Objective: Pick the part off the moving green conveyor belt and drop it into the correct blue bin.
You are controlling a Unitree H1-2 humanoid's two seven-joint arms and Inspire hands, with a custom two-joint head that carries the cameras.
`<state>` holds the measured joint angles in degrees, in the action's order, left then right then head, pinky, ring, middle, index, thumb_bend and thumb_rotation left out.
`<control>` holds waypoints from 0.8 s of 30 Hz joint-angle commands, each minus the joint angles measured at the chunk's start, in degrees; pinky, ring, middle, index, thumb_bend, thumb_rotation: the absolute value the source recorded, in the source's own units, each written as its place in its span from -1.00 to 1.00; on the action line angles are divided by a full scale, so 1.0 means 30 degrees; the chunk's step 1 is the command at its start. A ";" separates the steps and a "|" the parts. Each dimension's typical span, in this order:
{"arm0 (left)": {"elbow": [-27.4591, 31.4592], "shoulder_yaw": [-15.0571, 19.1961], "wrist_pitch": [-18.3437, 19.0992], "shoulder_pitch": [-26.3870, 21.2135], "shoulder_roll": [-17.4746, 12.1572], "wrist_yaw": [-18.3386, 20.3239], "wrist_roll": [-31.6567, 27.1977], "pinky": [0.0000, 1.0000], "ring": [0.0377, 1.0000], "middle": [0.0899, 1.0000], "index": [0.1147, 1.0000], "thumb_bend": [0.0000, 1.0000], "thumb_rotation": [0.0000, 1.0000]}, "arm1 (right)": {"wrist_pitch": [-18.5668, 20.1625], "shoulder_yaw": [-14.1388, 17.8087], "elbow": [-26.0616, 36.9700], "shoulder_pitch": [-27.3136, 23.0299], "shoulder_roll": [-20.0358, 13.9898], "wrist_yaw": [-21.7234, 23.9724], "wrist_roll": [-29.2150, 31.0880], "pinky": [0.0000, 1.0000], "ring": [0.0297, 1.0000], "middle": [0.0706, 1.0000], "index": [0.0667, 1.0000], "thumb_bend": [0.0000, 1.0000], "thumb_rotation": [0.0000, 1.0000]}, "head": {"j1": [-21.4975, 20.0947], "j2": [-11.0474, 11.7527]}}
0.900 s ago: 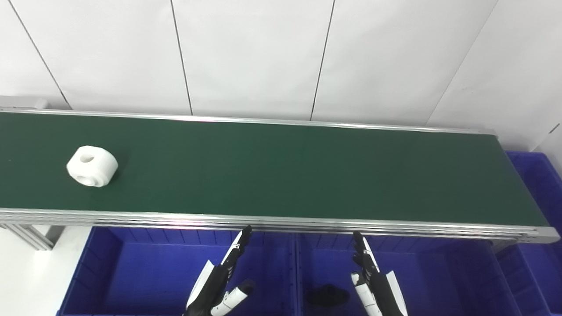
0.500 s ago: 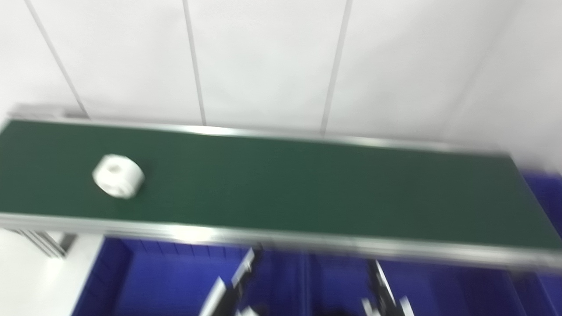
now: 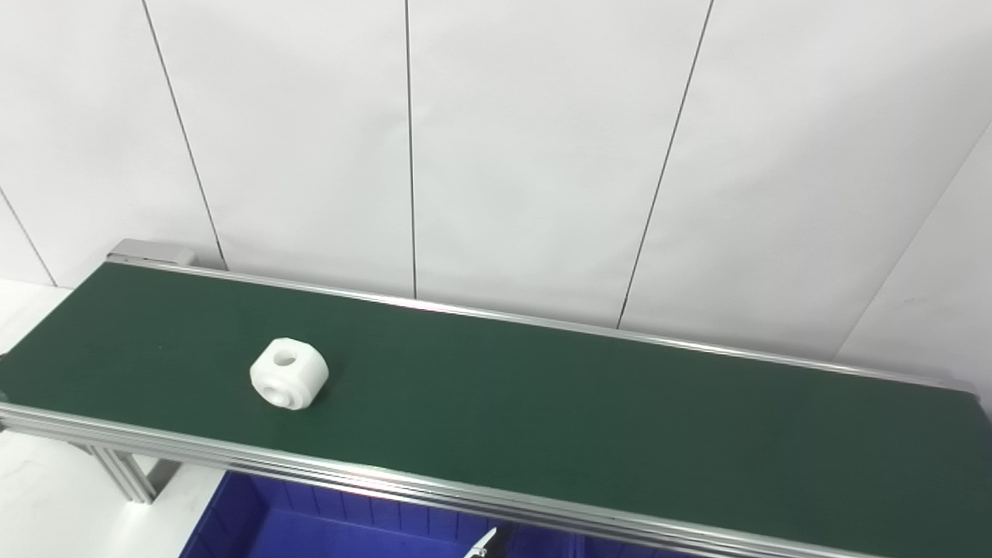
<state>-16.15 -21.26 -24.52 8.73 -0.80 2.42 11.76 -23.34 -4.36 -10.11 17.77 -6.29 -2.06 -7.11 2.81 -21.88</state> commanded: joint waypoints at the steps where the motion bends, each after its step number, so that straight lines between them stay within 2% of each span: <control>1: 0.0213 -0.0174 -0.0801 -0.0309 -0.0102 -0.0372 -0.0102 0.71 0.87 0.92 0.87 0.37 0.39 | -0.1144 0.0071 0.0226 -0.0131 0.0037 0.0059 0.0348 1.00 1.00 1.00 1.00 0.37 1.00 | 0.0009 0.0014; 7: 0.0335 -0.0431 -0.0801 -0.0389 -0.0254 -0.0654 -0.0143 0.70 0.87 0.92 0.87 0.37 0.37 | -0.1117 0.0107 0.0056 -0.0267 0.0031 -0.0069 0.0158 1.00 1.00 1.00 1.00 0.35 1.00 | -0.0087 0.0002; 12: 0.1351 -0.0459 -0.0800 -0.0348 -0.0459 -0.0639 -0.0508 0.71 0.86 0.91 0.86 0.38 0.38 | -0.1144 0.0019 -0.0162 -0.0482 -0.0048 -0.0056 0.0044 1.00 1.00 1.00 1.00 0.35 1.00 | -0.0289 -0.0109; 16: 0.3424 -0.0149 -0.0705 -0.0364 -0.0885 0.0373 -0.1734 0.76 0.89 0.92 0.87 0.45 0.36 | -0.1174 -0.0134 -0.0335 -0.0680 -0.0104 -0.0018 0.0154 1.00 1.00 1.00 1.00 0.33 1.00 | -0.0202 -0.0211; 19: 0.5001 0.0233 -0.0350 -0.0555 -0.1254 0.1192 -0.2583 0.73 0.86 0.89 0.84 0.49 0.30 | -0.1185 -0.0186 -0.0472 -0.0809 -0.0096 -0.0063 0.0175 1.00 1.00 1.00 1.00 0.34 0.97 | -0.0127 -0.0190; 24: 0.6542 0.1305 -0.0209 -0.1708 -0.1977 0.1865 -0.2759 0.70 0.82 0.87 0.82 0.50 0.33 | -0.1159 -0.0169 -0.0792 -0.1119 -0.0013 -0.0092 0.0158 1.00 1.00 1.00 1.00 0.39 0.96 | -0.0153 -0.0321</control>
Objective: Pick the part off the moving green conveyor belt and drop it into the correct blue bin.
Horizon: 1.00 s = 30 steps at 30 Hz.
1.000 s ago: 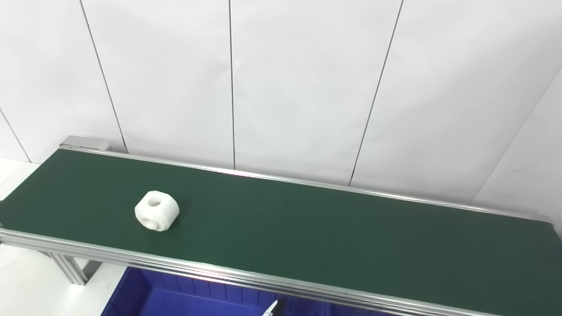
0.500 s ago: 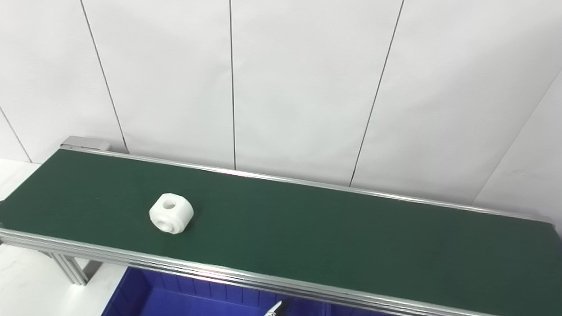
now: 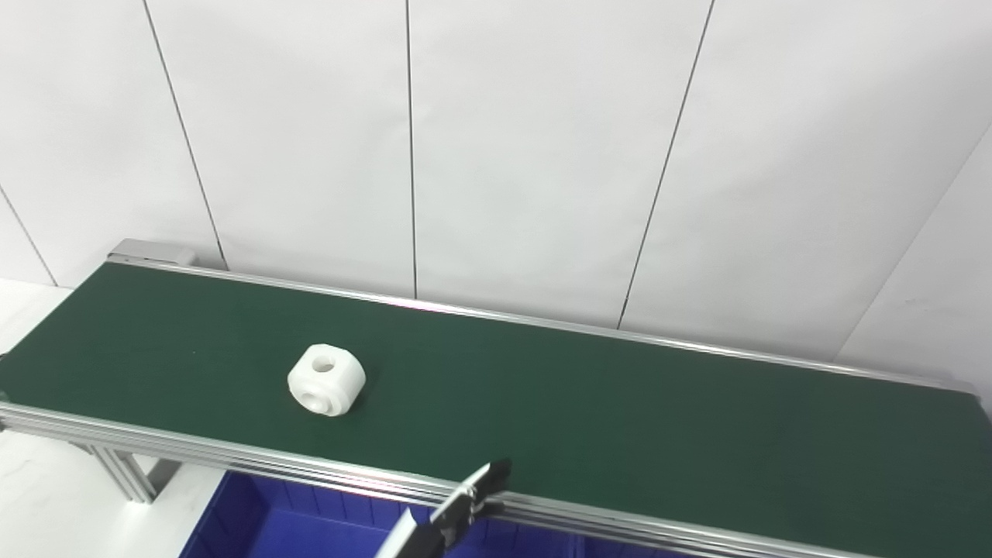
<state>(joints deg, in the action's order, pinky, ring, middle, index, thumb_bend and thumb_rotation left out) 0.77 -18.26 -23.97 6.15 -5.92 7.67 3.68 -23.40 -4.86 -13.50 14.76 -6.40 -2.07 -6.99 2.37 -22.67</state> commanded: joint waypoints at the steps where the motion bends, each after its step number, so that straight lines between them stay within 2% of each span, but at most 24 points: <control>1: 0.1032 0.0589 -0.0374 -0.1253 -0.0503 0.0267 -0.0014 0.70 0.82 0.86 0.83 0.51 0.35 | -0.1143 -0.0019 0.0338 -0.0151 0.0031 -0.0089 0.0095 1.00 1.00 1.00 1.00 0.39 0.96 | -0.0018 -0.0072; 3: 0.1127 0.1113 -0.0009 -0.2134 -0.0999 0.0596 -0.0107 0.74 0.85 0.89 0.87 0.49 0.37 | -0.1157 -0.0084 0.0320 -0.0230 0.0022 -0.0069 0.0131 1.00 1.00 1.00 1.00 0.36 0.98 | -0.0228 -0.0223; 6: 0.0995 0.1880 0.0346 -0.3449 -0.1627 0.0758 0.0640 0.81 0.91 0.95 0.93 0.50 0.52 | -0.1135 -0.0068 0.0410 -0.0226 0.0094 -0.0063 0.0135 1.00 1.00 1.00 1.00 0.39 0.96 | -0.0883 -0.0590; 8: 0.0978 0.2247 0.0874 -0.4214 -0.2016 0.0921 0.0978 0.90 0.96 0.99 0.98 0.51 0.58 | -0.1128 -0.0067 0.0556 -0.0205 0.0160 -0.0049 0.0048 1.00 1.00 1.00 1.00 0.42 0.95 | -0.1642 -0.0895; 9: 0.0982 0.2420 0.1137 -0.4588 -0.2211 0.1008 0.1143 0.95 0.98 0.99 0.99 0.49 0.62 | -0.1075 -0.0058 0.0673 -0.0186 0.0226 -0.0073 -0.0026 1.00 1.00 1.00 1.00 0.44 0.95 | -0.2311 -0.1292; 10: 0.0990 0.2576 0.1406 -0.4947 -0.2378 0.1053 0.1338 0.98 1.00 1.00 1.00 0.47 0.66 | -0.1060 -0.0046 0.0720 -0.0188 0.0267 -0.0119 -0.0116 0.99 1.00 1.00 1.00 0.48 0.94 | -0.2413 -0.1337; 13: 0.0856 0.2963 0.2472 -0.6291 -0.3044 0.1393 0.1697 0.96 1.00 1.00 1.00 0.41 0.69 | -0.0990 0.0004 0.0850 -0.0198 0.0344 -0.0164 -0.0279 0.94 1.00 1.00 1.00 0.55 0.89 | -0.3344 -0.2160; 14: 0.0612 0.3059 0.2602 -0.6735 -0.3298 0.1512 0.1893 0.95 1.00 1.00 1.00 0.38 0.68 | -0.0962 0.0032 0.0902 -0.0183 0.0372 -0.0166 -0.0307 0.92 1.00 1.00 1.00 0.59 0.86 | -0.3344 -0.2160; 15: 0.0356 0.3163 0.2766 -0.7153 -0.3539 0.1649 0.2047 0.95 1.00 1.00 1.00 0.37 0.68 | -0.0881 0.0066 0.1034 -0.0143 0.0411 -0.0165 -0.0322 0.92 1.00 1.00 1.00 0.59 0.86 | -0.3586 -0.2531; 16: 0.0046 0.3267 0.2898 -0.7541 -0.3751 0.1712 0.2254 0.96 1.00 1.00 1.00 0.35 0.62 | -0.0862 0.0097 0.1115 -0.0121 0.0447 -0.0178 -0.0335 0.91 0.99 1.00 1.00 0.60 0.84 | -0.3586 -0.2531; 17: -0.0292 0.3354 0.2985 -0.7940 -0.3948 0.1708 0.2494 0.95 1.00 1.00 1.00 0.35 0.51 | -0.0851 0.0124 0.1254 -0.0095 0.0473 -0.0160 -0.0288 0.89 0.99 1.00 1.00 0.61 0.83 | -0.3722 -0.3092; 18: -0.0845 0.3421 0.3031 -0.8427 -0.4183 0.1751 0.2661 0.94 1.00 1.00 1.00 0.37 0.43 | -0.0807 0.0135 0.1375 -0.0082 0.0495 -0.0105 -0.0171 0.89 0.98 1.00 1.00 0.61 0.80 | -0.3722 -0.3092; 19: -0.1283 0.3448 0.3121 -0.8857 -0.4385 0.1813 0.2796 0.94 1.00 1.00 1.00 0.37 0.40 | -0.0752 0.0154 0.1520 -0.0072 0.0507 -0.0031 -0.0039 0.89 0.98 1.00 1.00 0.61 0.80 | -0.3741 -0.3532; 21: -0.2183 0.3328 0.3517 -0.9757 -0.4859 0.2105 0.3284 0.91 1.00 1.00 1.00 0.43 0.32 | -0.0522 0.0180 0.1831 -0.0043 0.0550 0.0026 0.0005 0.90 0.98 1.00 1.00 0.59 0.79 | -0.3700 -0.3734; 24: -0.3192 0.2856 0.4062 -1.0954 -0.5560 0.2591 0.4524 0.86 0.99 1.00 1.00 0.47 0.19 | -0.0161 0.0159 0.2170 -0.0110 0.0556 0.0137 0.0000 0.91 0.99 1.00 1.00 0.57 0.82 | -0.3569 -0.4015; 26: -0.3921 0.2476 0.4093 -1.1602 -0.5898 0.2809 0.5284 0.80 0.97 1.00 1.00 0.52 0.03 | -0.0010 0.0153 0.2382 -0.0147 0.0547 0.0237 0.0089 0.92 1.00 1.00 1.00 0.56 0.82 | -0.3350 -0.4240; 28: -0.4790 0.2003 0.4169 -1.2210 -0.6143 0.3059 0.6014 0.78 0.96 1.00 1.00 0.54 -0.01 | 0.0099 0.0181 0.2568 -0.0167 0.0531 0.0320 0.0166 0.93 1.00 1.00 1.00 0.54 0.82 | -0.3289 -0.4330; 30: -0.5449 0.1657 0.4181 -1.2630 -0.6286 0.3216 0.6543 0.71 0.91 1.00 1.00 0.57 -0.14 | 0.0198 0.0211 0.2703 -0.0172 0.0521 0.0340 0.0172 0.93 1.00 1.00 1.00 0.48 0.82 | -0.3148 -0.4425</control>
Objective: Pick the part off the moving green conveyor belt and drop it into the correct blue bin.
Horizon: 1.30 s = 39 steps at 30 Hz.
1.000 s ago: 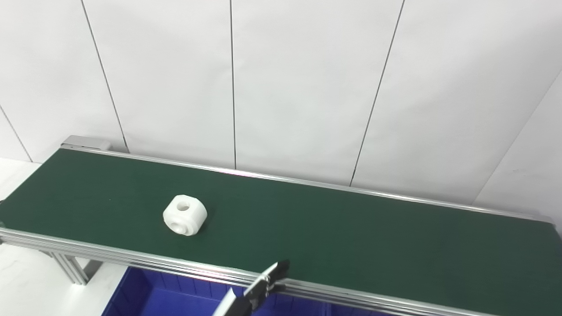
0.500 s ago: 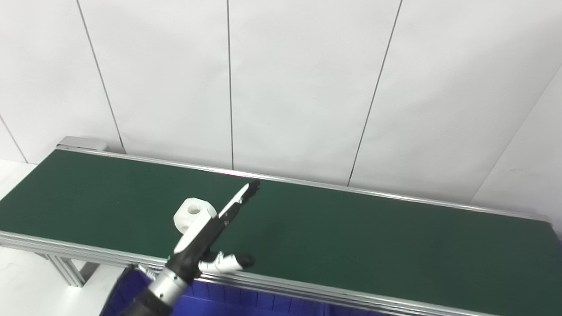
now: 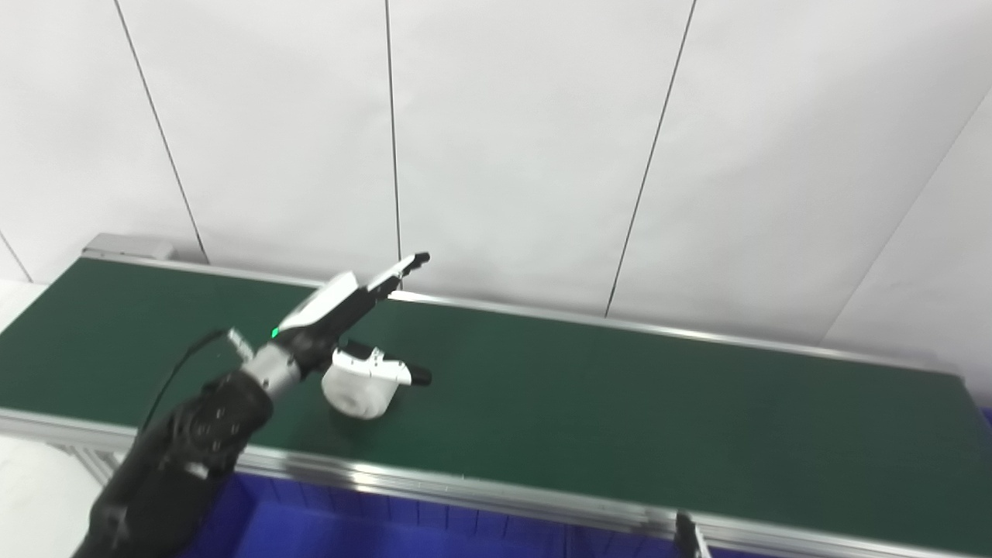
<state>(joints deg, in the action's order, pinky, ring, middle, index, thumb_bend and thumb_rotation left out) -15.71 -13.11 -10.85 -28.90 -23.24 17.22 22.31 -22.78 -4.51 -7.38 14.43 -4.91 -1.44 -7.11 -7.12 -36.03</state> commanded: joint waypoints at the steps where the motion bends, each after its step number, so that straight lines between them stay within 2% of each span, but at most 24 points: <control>1: -0.0297 -0.0225 -0.0191 -0.1135 -0.0567 0.0064 0.0609 0.69 0.89 1.00 0.99 0.59 -0.21 | 0.0069 0.0111 0.0721 -0.0062 0.0025 0.0142 0.0239 0.93 1.00 1.00 1.00 0.47 0.83 | 0.0018 0.0027; 6: -0.1619 -0.1002 -0.0194 -0.1727 -0.0668 0.0161 0.1805 0.68 0.89 1.00 1.00 0.66 -0.25 | 0.0251 0.0194 0.0970 -0.0026 0.0054 0.0103 0.0185 0.90 0.99 0.99 1.00 0.46 0.82 | 0.0340 -0.0124; 10: -0.2330 -0.1477 -0.0010 -0.1990 -0.0653 0.0923 0.1926 0.73 0.92 1.00 1.00 0.70 -0.37 | 0.0221 0.0262 0.0942 -0.0034 0.0051 0.0149 0.0300 0.90 0.98 0.99 1.00 0.45 0.81 | 0.0375 -0.0140; 18: -0.1467 -0.2157 0.2014 -0.1584 -0.0671 0.3292 0.2047 0.80 0.97 1.00 1.00 0.79 -0.56 | 0.0427 0.0384 0.1108 -0.0003 0.0064 0.0331 0.0569 0.92 0.98 0.97 1.00 0.44 0.77 | 0.0607 -0.0216; 22: -0.1334 -0.2490 0.2628 -0.1551 -0.0689 0.3952 0.2371 0.81 0.96 1.00 1.00 0.74 -0.89 | 0.0475 0.0426 0.1130 -0.0008 0.0011 0.0350 0.0515 0.92 0.98 0.97 1.00 0.43 0.78 | 0.0665 -0.0173; 24: -0.1343 -0.2679 0.2494 -0.1498 -0.0745 0.3765 0.2718 0.82 0.96 0.99 0.99 0.70 -0.95 | 0.0440 0.0443 0.1082 -0.0030 0.0016 0.0374 0.0605 0.92 0.99 0.97 1.00 0.43 0.77 | 0.0674 -0.0144; 25: -0.1438 -0.2651 0.2214 -0.1382 -0.0677 0.3166 0.2945 0.81 0.94 0.97 0.97 0.65 -0.98 | 0.0455 0.0458 0.1075 -0.0037 0.0023 0.0366 0.0610 0.93 0.99 0.97 1.00 0.44 0.77 | 0.0659 -0.0166; 26: -0.1598 -0.2643 0.1827 -0.1250 -0.0594 0.2285 0.3375 0.40 0.57 0.77 0.79 0.55 -0.99 | 0.0426 0.0465 0.1065 -0.0043 0.0025 0.0373 0.0637 0.93 0.99 0.97 1.00 0.45 0.77 | 0.0659 -0.0166; 27: -0.1925 -0.2584 0.1250 -0.1101 -0.0458 0.1053 0.3812 0.14 0.32 0.56 0.66 0.41 -1.00 | 0.0495 0.0461 0.1132 -0.0025 0.0027 0.0395 0.0656 0.93 0.99 0.97 1.00 0.45 0.77 | 0.0659 -0.0166; 28: -0.2309 -0.2507 0.0702 -0.0962 -0.0293 -0.0222 0.4200 -0.32 -0.05 0.13 0.41 0.14 -1.00 | 0.0562 0.0463 0.1197 -0.0009 0.0018 0.0412 0.0663 0.94 0.99 0.97 1.00 0.45 0.77 | 0.0654 -0.0141; 30: -0.3188 -0.2510 -0.0207 -0.0807 -0.0022 -0.2546 0.4985 -0.47 -0.18 0.01 0.27 0.05 -1.00 | 0.0626 0.0465 0.1257 0.0005 0.0007 0.0420 0.0669 0.94 0.99 0.97 1.00 0.45 0.77 | 0.0654 -0.0141; 31: -0.3551 -0.2556 -0.0517 -0.0782 0.0081 -0.3362 0.5310 -0.47 -0.16 -0.16 0.07 0.02 -1.00 | 0.0620 0.0463 0.1254 -0.0003 -0.0003 0.0410 0.0631 0.93 0.99 0.97 1.00 0.45 0.77 | 0.0654 -0.0141; 32: -0.3817 -0.2567 -0.0697 -0.0747 0.0204 -0.4017 0.5526 -0.45 -0.15 -0.17 -0.01 0.01 -1.00 | 0.0611 0.0466 0.1252 -0.0011 -0.0014 0.0404 0.0610 0.93 0.99 0.97 1.00 0.46 0.78 | 0.0652 -0.0169; 37: -0.4807 -0.2486 -0.1858 -0.0551 0.0801 -0.6548 0.5704 -0.42 -0.14 -0.18 -0.09 0.00 -1.00 | 0.0566 0.0479 0.1245 0.0015 -0.0020 0.0410 0.0659 0.93 0.99 0.97 1.00 0.46 0.75 | 0.0630 -0.0154; 39: -0.5163 -0.2425 -0.2380 -0.0531 0.0989 -0.7277 0.5621 -0.36 -0.27 -0.11 -0.04 -0.01 -1.00 | 0.0613 0.0477 0.1254 0.0014 0.0002 0.0393 0.0640 0.93 0.99 0.97 1.00 0.46 0.76 | 0.0597 -0.0215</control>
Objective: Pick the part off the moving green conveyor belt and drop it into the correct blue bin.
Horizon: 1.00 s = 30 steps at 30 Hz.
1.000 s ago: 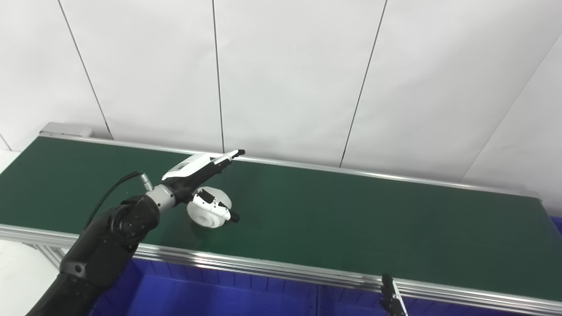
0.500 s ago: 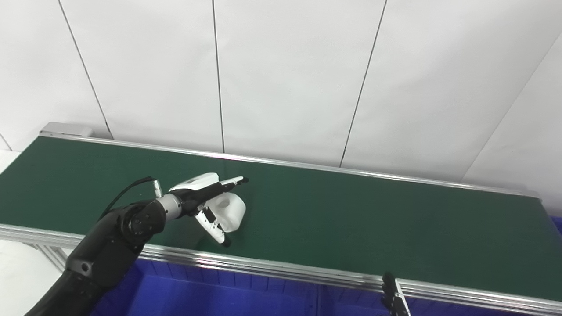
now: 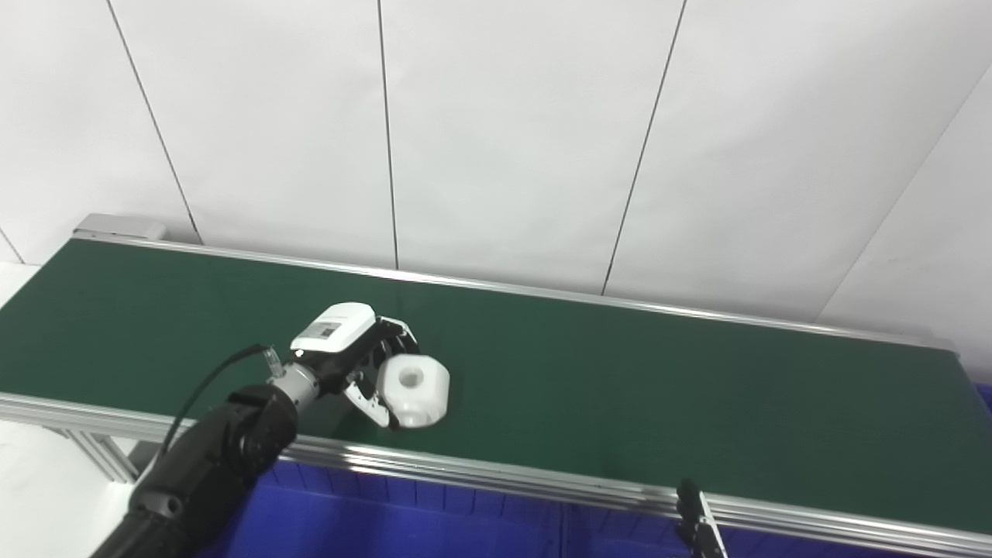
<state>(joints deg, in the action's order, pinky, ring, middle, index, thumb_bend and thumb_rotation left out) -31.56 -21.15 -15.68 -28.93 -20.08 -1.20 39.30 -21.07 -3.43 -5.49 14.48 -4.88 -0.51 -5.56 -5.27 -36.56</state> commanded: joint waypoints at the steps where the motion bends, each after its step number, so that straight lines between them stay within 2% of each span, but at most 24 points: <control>1: -0.0006 0.0305 -0.0949 -0.0508 0.0042 -0.1387 -0.0112 -0.39 -0.32 -0.13 -0.01 -0.02 -1.00 | 0.0185 0.0109 0.0679 0.0010 -0.0005 0.0111 0.0149 0.93 0.99 0.97 1.00 0.47 0.76 | -0.0020 -0.0038; 5: -0.0655 0.0406 -0.1995 -0.0507 0.0362 -0.2232 -0.0387 -0.40 -0.30 -0.14 -0.02 -0.02 -1.00 | 0.0235 0.0059 0.0719 -0.0006 -0.0047 0.0185 0.0170 0.95 1.00 0.98 1.00 0.48 0.77 | -0.0060 -0.0058; 8: -0.0982 0.0616 -0.2499 -0.0386 0.0666 -0.2635 -0.0701 -0.30 -0.28 -0.08 -0.05 -0.01 -1.00 | 0.0093 0.0075 0.0568 -0.0070 -0.0002 0.0041 -0.0016 0.93 0.98 0.97 1.00 0.47 0.76 | -0.0093 -0.0036; 14: -0.0964 0.1315 -0.2738 0.0065 0.1199 -0.2400 -0.1882 -0.18 -0.26 -0.13 -0.02 -0.01 -1.00 | 0.0232 0.0041 0.0709 -0.0029 0.0136 -0.0025 -0.0161 0.91 0.97 0.96 1.00 0.46 0.76 | -0.0264 -0.0146; 18: 0.1823 0.2135 -0.3576 0.1471 0.1213 -0.1148 -0.4730 -0.17 -0.25 -0.11 -0.04 -0.01 -1.00 | 0.0572 -0.0036 0.1161 0.0126 0.0248 -0.0040 -0.0420 0.93 0.99 0.98 1.00 0.46 0.77 | -0.0987 -0.0681; 25: 0.7302 0.2608 -0.3595 0.4143 0.0882 0.0927 -0.7696 -0.11 -0.19 -0.08 -0.10 0.00 -1.00 | 0.1336 -0.0188 0.2096 0.0184 0.0488 -0.0128 -0.1059 0.89 0.98 0.97 1.00 0.52 0.83 | -0.2815 -0.1683; 26: 0.7879 0.2614 -0.3553 0.4569 0.0858 0.1204 -0.7897 -0.13 -0.18 -0.07 -0.11 0.00 -1.00 | 0.1478 -0.0200 0.2253 0.0157 0.0579 -0.0141 -0.1075 0.90 0.97 0.97 1.00 0.53 0.83 | -0.3398 -0.2029; 27: 0.8246 0.2576 -0.3550 0.4955 0.0841 0.1454 -0.8085 -0.25 -0.24 -0.10 -0.05 -0.01 -1.00 | 0.1569 -0.0214 0.2349 0.0117 0.0646 -0.0152 -0.1116 0.91 0.97 0.96 1.00 0.54 0.82 | -0.3398 -0.2029; 30: 0.8587 0.2311 -0.3636 0.5855 0.0740 0.2180 -0.8288 -0.23 -0.25 -0.10 -0.04 -0.01 -1.00 | 0.2055 -0.0272 0.2766 0.0041 0.0794 -0.0150 -0.1368 0.92 0.97 0.96 1.00 0.55 0.84 | -0.4184 -0.2510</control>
<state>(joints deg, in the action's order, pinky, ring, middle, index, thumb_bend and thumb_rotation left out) -6.91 -14.29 -25.14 -11.56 -16.79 4.52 15.25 -15.16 -4.10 0.42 15.06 -2.81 -0.60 -9.40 -17.31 -43.68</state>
